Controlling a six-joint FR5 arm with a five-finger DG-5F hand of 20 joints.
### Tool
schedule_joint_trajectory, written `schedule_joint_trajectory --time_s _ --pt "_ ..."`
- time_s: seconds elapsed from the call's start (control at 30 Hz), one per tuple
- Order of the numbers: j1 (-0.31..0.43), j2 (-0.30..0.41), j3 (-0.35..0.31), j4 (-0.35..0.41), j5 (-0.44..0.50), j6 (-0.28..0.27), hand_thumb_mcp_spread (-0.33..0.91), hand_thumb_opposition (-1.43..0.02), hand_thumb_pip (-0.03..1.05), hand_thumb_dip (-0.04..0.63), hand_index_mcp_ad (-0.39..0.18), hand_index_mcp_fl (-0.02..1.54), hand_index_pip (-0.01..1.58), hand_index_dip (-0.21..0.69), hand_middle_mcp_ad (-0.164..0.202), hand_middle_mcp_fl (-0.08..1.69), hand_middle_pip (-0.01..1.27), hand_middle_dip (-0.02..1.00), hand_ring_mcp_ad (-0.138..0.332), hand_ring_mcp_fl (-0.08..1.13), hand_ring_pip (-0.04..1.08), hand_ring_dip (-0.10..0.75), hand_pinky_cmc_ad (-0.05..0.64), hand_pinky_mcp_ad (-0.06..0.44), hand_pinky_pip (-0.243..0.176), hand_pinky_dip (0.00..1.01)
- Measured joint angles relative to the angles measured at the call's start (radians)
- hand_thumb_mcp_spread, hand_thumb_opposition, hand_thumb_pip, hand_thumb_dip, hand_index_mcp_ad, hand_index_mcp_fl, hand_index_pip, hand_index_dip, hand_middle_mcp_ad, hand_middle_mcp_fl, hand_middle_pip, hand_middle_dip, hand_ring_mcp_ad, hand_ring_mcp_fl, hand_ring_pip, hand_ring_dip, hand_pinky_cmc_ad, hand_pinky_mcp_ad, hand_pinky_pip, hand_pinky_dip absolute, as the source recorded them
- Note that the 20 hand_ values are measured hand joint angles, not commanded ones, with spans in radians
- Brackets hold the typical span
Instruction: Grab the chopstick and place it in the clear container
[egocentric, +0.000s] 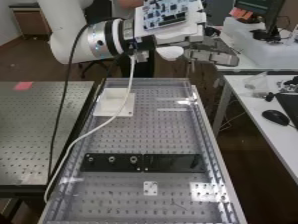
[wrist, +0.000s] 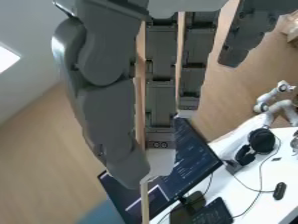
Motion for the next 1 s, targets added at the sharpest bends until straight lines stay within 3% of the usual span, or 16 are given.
schedule_joint_trajectory --time_s 0.3,0.5,1.0 --pt "0.098 0.06 -0.041 -0.06 0.025 -0.1 0.77 -1.08 0.41 0.284 -0.169 1.41 0.2 0.386 0.012 1.43 0.18 0.59 0.054 0.6 0.11 0.422 0.295 0.232 -0.042 0.15" --pt "0.172 0.065 -0.036 -0.164 0.021 -0.16 0.77 -1.08 0.41 0.281 -0.18 1.41 0.2 0.386 0.012 1.42 0.18 0.59 0.056 0.59 0.11 0.422 0.298 0.23 -0.042 0.15" --pt "0.268 -0.049 0.104 -0.454 0.08 -0.276 0.77 -1.08 0.41 0.284 -0.18 1.41 0.2 0.393 0.012 1.44 0.18 0.58 0.037 0.61 0.11 0.419 0.295 0.232 -0.042 0.16"
